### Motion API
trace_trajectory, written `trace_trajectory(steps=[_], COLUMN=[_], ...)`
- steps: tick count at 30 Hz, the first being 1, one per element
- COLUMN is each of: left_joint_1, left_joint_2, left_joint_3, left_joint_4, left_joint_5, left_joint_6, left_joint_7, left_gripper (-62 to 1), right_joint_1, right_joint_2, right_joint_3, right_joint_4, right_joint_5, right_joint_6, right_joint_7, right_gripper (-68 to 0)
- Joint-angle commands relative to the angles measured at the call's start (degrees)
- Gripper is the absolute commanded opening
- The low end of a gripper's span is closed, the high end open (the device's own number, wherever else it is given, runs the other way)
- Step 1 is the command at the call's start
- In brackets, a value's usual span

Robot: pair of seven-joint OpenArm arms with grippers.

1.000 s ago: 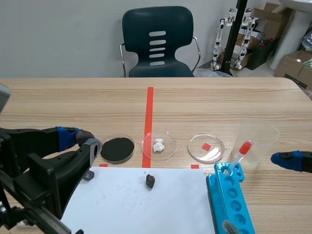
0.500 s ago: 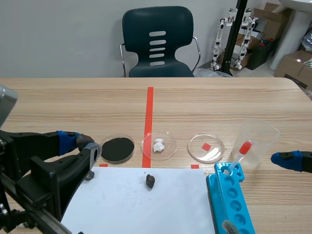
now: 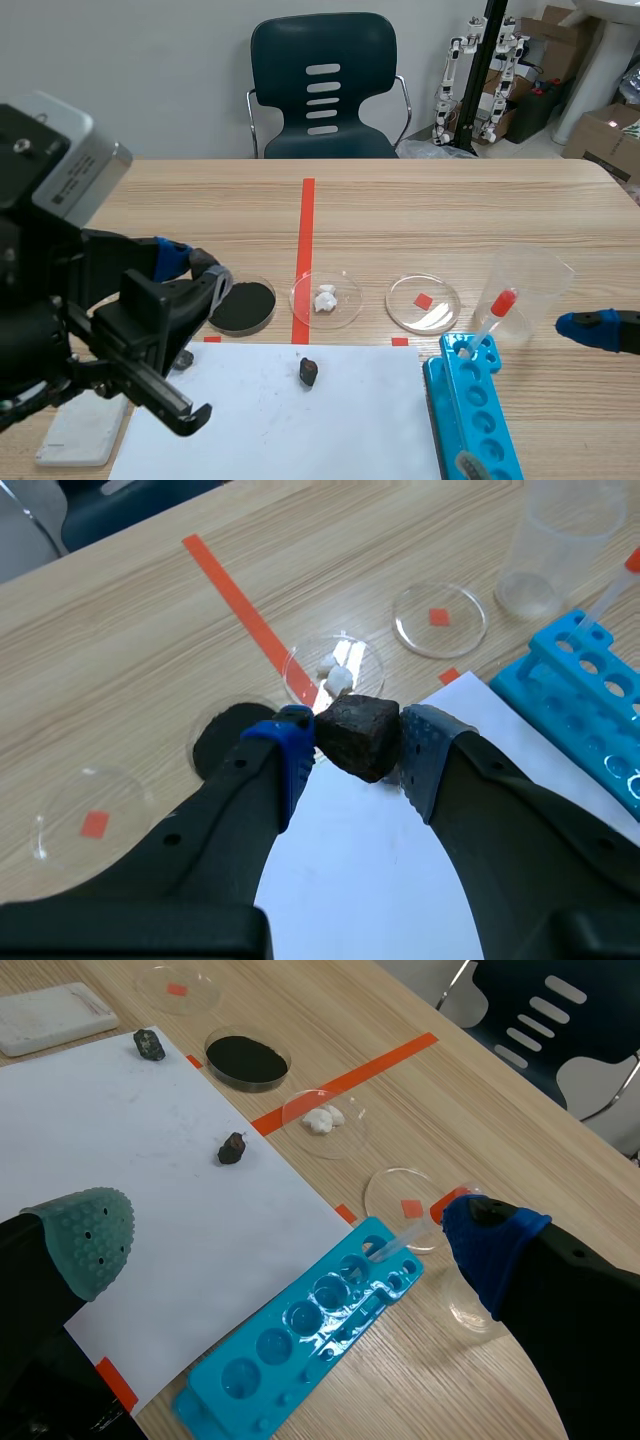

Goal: Put the middle mineral back

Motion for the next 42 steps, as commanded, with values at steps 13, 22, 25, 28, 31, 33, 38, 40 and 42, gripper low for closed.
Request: trace_trajectory(steps=[13, 22, 25, 28, 31, 33, 38, 40, 42], left_joint_1=[-20.68, -30.08, -32.35, -34.29, -36.11, -37.31, -39.76, -40.76, -41.79], left_joint_2=[0.68, 4.83, 5.9, 6.84, 7.56, 7.96, 8.85, 9.16, 9.68], left_joint_3=[12.61, 16.09, 17.25, 18.21, 19.15, 19.54, 19.61, 19.61, 19.61], left_joint_4=[-19.93, -28.33, -30.53, -32.09, -33.46, -34.56, -37.38, -38.53, -39.87], left_joint_5=[-11.28, -13.38, -13.33, -13.31, -13.33, -13.31, -13.31, -13.31, -13.29], left_joint_6=[20.33, 29.4, 31.04, 32.94, 35.47, 36.81, 38.42, 38.47, 38.88], left_joint_7=[17.73, 29.86, 33.53, 36.5, 38.86, 40.3, 43.28, 44.15, 44.98], left_gripper=[-49.8, -49.8, -49.8, -49.8, -49.8, -49.8, -49.8, -49.8, -49.8], right_joint_1=[0.17, 0.17, 0.17, 0.17, 0.17, 0.17, 0.17, 0.17, 0.17], right_joint_2=[0.26, 0.26, 0.26, 0.26, 0.26, 0.26, 0.26, 0.26, 0.26], right_joint_3=[0.5, 0.5, 0.5, 0.5, 0.5, 0.5, 0.5, 0.5, 0.5], right_joint_4=[0.55, 0.55, 0.55, 0.55, 0.55, 0.55, 0.55, 0.55, 0.55], right_joint_5=[0.46, 0.46, 0.46, 0.46, 0.46, 0.46, 0.46, 0.46, 0.46], right_joint_6=[-0.04, -0.04, -0.04, -0.04, -0.04, -0.04, -0.04, -0.04, -0.04], right_joint_7=[0.7, 0.7, 0.7, 0.7, 0.7, 0.7, 0.7, 0.7, 0.7], right_gripper=[-2.0, -2.0, -2.0, -2.0, -2.0, -2.0, -2.0, -2.0, -2.0])
